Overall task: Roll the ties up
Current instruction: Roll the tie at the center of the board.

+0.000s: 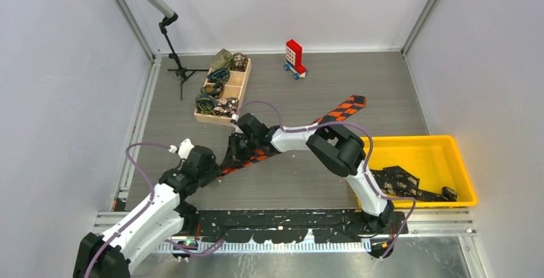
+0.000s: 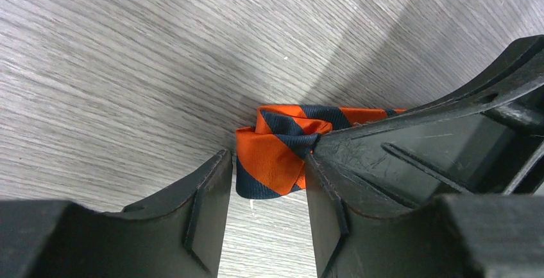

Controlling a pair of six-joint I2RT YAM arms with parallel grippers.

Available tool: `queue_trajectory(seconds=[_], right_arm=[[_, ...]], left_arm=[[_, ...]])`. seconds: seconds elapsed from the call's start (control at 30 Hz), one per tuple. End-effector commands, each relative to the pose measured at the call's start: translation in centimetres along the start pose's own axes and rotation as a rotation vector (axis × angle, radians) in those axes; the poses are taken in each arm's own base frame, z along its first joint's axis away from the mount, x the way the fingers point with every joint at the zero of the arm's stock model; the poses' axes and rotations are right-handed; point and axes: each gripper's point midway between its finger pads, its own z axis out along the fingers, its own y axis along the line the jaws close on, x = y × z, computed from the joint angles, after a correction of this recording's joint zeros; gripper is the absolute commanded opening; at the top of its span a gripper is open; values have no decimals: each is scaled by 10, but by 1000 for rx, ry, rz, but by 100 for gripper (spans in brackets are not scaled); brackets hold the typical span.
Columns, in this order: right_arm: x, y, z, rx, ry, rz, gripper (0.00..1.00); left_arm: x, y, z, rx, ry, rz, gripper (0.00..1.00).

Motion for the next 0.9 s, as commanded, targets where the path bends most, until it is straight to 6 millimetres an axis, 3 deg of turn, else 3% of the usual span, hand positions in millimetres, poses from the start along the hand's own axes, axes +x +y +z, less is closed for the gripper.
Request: queue_trajectory(seconds=[0.0,0.2,0.33,0.57,0.87], right_arm=[[-4,18,2,-50,-6,-27,13],[-2,12,3,-36,-2,-25,13],[-2,11,2,-30,-5,-31,12],[-2,12,0,-27,-6,-36,12],[-2,14,-2,-29,-9,-44,12]], left_arm=[[-15,-5,-9,2,-47,13,48],[-50,-11,-28,-19,-161,100,47],[-65,-9,-29,-78,-199,146,44],[-64,-5,-5,-159,-48,193,45],[-42,-7,13,-157,103,201,48]])
